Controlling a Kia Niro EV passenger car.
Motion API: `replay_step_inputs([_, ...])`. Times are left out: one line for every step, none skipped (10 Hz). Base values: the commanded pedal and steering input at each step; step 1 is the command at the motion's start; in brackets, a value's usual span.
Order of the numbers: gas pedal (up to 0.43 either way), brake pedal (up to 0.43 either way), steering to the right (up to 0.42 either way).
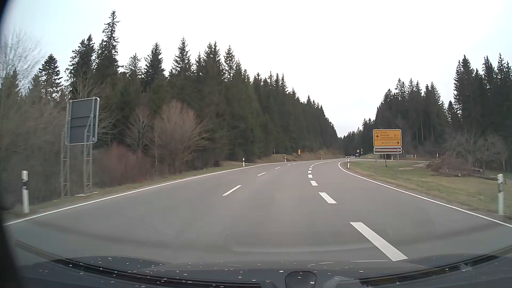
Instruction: Follow the waypoints while adhering to traffic rules and regulations
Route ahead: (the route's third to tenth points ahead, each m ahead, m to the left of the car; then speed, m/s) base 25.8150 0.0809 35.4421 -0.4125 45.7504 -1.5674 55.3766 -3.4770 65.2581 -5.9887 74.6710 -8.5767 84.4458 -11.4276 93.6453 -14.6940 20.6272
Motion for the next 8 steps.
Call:
replay_step_inputs([0.150, 0.000, 0.014])
replay_step_inputs([0.150, 0.000, 0.016])
replay_step_inputs([0.150, 0.000, 0.017])
replay_step_inputs([0.150, 0.000, 0.018])
replay_step_inputs([0.150, 0.000, 0.019])
replay_step_inputs([0.150, 0.000, 0.019])
replay_step_inputs([0.150, 0.000, 0.020])
replay_step_inputs([0.150, 0.000, 0.020])
